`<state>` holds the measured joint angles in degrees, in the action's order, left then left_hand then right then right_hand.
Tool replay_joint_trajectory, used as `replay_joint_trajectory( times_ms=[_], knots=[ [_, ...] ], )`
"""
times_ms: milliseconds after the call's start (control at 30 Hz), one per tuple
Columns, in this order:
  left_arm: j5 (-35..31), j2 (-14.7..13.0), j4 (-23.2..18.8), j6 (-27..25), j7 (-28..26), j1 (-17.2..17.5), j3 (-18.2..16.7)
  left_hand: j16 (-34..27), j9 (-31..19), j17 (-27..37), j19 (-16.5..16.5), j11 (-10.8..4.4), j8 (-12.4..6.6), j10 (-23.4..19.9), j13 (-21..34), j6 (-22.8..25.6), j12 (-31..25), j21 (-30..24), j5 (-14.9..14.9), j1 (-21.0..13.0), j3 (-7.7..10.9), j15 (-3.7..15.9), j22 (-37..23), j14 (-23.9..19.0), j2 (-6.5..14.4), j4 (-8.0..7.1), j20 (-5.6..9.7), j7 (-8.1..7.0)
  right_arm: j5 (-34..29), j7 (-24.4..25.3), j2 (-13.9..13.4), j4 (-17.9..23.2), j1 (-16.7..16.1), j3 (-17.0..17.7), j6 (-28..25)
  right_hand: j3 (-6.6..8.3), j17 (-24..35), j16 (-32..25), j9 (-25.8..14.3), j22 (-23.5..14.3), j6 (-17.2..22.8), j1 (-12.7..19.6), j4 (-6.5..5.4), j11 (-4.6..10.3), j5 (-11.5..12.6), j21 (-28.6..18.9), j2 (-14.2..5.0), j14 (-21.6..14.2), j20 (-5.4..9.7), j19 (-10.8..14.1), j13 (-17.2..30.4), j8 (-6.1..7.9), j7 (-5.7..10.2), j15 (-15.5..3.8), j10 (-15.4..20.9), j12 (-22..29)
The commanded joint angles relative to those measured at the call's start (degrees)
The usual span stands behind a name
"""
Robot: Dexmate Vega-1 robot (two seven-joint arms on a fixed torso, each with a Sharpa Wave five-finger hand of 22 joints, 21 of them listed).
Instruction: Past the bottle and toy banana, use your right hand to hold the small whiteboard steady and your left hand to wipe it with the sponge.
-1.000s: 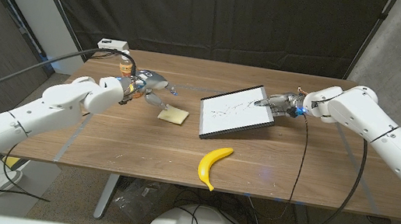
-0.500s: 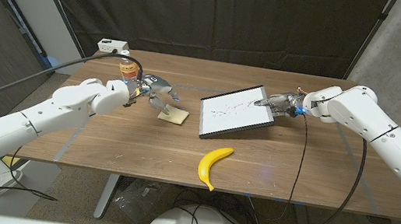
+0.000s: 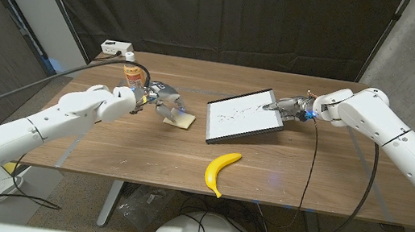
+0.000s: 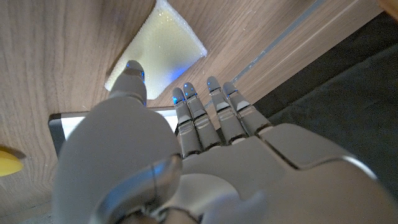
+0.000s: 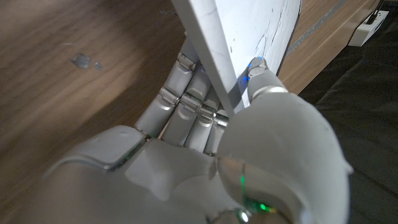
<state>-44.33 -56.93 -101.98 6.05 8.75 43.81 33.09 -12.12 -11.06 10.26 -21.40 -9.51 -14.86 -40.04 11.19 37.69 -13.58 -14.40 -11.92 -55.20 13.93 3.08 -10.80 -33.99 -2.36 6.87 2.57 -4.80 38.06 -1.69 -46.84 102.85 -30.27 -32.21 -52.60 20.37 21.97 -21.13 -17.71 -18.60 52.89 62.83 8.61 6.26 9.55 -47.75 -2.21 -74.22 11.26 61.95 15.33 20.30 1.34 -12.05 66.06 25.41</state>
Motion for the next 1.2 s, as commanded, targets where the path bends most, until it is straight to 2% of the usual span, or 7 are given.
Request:
replay_joint_trajectory(
  times_ms=[33,333,667,833,867,1133,1200],
  knots=[
    [-0.93,1.38,1.73,0.82,-0.75,-0.80,1.73,-0.30,-0.14,0.15,-0.55,0.00,-0.11,-0.47,0.14,0.60,-0.01,-0.34,0.15,-0.42,0.57,5.79,-0.17,-0.55,0.37,0.00,1.75,0.14,0.35,0.21,-0.44,0.42,-0.23,0.25,-0.76,0.07,0.33,-0.08,-0.23,-0.05,0.22,4.14,-0.21,-0.11,0.45,-0.35,-4.28,-0.22,1.91,-0.24,0.14,-0.19,0.29,-0.43,0.03,-0.02],
    [-0.90,1.73,1.57,-0.24,-0.24,-0.47,2.12,-0.30,-0.08,0.14,-0.96,-0.29,-0.67,-2.71,0.12,3.37,-0.21,-0.33,0.28,-1.06,0.76,6.08,-0.14,-1.93,0.79,0.02,2.26,0.05,0.40,-0.07,-0.71,0.35,-0.07,0.15,-1.01,0.03,0.40,-0.04,-0.31,0.03,0.24,4.16,-0.20,-0.09,0.46,-0.53,-4.29,-0.17,1.91,-0.34,0.28,-0.24,0.39,-0.45,-0.01,-0.04],
    [-1.39,3.11,3.39,-0.59,0.11,-1.25,3.74,-0.28,-0.03,0.15,-1.05,-0.44,-0.90,-4.13,0.11,5.05,-0.22,-0.24,0.28,-1.86,1.20,6.10,-0.13,-2.93,1.56,0.07,2.23,0.39,0.57,-0.36,-0.65,0.19,0.72,-0.35,-2.74,-0.03,0.53,-0.06,-0.41,0.13,0.20,4.15,-0.22,0.00,0.48,-0.78,-4.35,-0.27,1.90,-0.45,0.39,-0.34,0.40,-0.52,0.05,-0.07],
    [-1.62,3.74,4.16,-0.45,-0.82,-1.58,4.31,-0.54,0.03,0.12,-1.79,-0.96,-1.03,-6.34,0.10,7.12,-0.24,-0.37,0.16,-4.47,2.65,6.77,-0.11,-5.40,3.40,0.73,2.52,0.29,0.85,-0.06,-0.74,0.52,0.69,-0.10,-3.30,-0.06,0.58,-0.08,-0.47,0.17,0.18,4.14,-0.23,0.04,0.49,-0.87,-4.37,-0.31,1.90,-0.50,0.46,-0.37,0.38,-0.49,-0.03,-0.10],
    [-1.67,3.82,4.25,-0.41,-0.97,-1.66,4.41,-0.42,0.05,0.02,-2.19,-1.36,-1.32,-7.24,0.09,8.49,-0.24,-0.45,0.30,-5.00,2.76,6.94,-0.09,-5.98,3.27,0.93,2.92,-0.20,0.89,-0.05,-0.77,0.56,0.69,-0.08,-3.37,-0.07,0.59,-0.08,-0.46,0.18,0.16,4.14,-0.23,0.03,0.49,-0.89,-4.37,-0.31,1.90,-0.50,0.48,-0.40,0.42,-0.49,0.01,-0.09],
    [-1.62,4.46,4.83,-0.31,-2.52,-1.87,4.81,-0.47,0.16,-0.05,-4.38,-1.38,-1.91,-11.78,0.10,13.15,-0.24,-1.07,0.51,-8.09,4.70,8.27,-0.10,-10.33,5.50,1.23,3.48,0.22,0.98,0.06,-0.86,0.70,0.67,-0.02,-3.36,-0.11,0.69,-0.10,-0.54,0.27,0.23,4.11,-0.26,0.13,0.52,-1.09,-4.42,-0.36,1.90,-0.57,0.61,-0.44,0.46,-0.47,0.10,-0.06],
    [-1.50,4.62,4.96,-0.45,-3.03,-1.76,4.82,-0.37,0.19,-0.09,-5.27,-1.43,-2.40,-14.58,0.12,15.71,-0.53,-1.33,0.69,-8.63,5.13,8.46,-0.10,-12.23,5.89,1.05,3.79,0.34,0.97,0.05,-0.83,0.61,0.67,-0.07,-3.30,-0.13,0.71,-0.10,-0.54,0.29,0.19,4.10,-0.27,0.16,0.52,-1.15,-4.42,-0.38,1.90,-0.59,0.66,-0.49,0.46,-0.47,0.06,-0.08]
  ],
)
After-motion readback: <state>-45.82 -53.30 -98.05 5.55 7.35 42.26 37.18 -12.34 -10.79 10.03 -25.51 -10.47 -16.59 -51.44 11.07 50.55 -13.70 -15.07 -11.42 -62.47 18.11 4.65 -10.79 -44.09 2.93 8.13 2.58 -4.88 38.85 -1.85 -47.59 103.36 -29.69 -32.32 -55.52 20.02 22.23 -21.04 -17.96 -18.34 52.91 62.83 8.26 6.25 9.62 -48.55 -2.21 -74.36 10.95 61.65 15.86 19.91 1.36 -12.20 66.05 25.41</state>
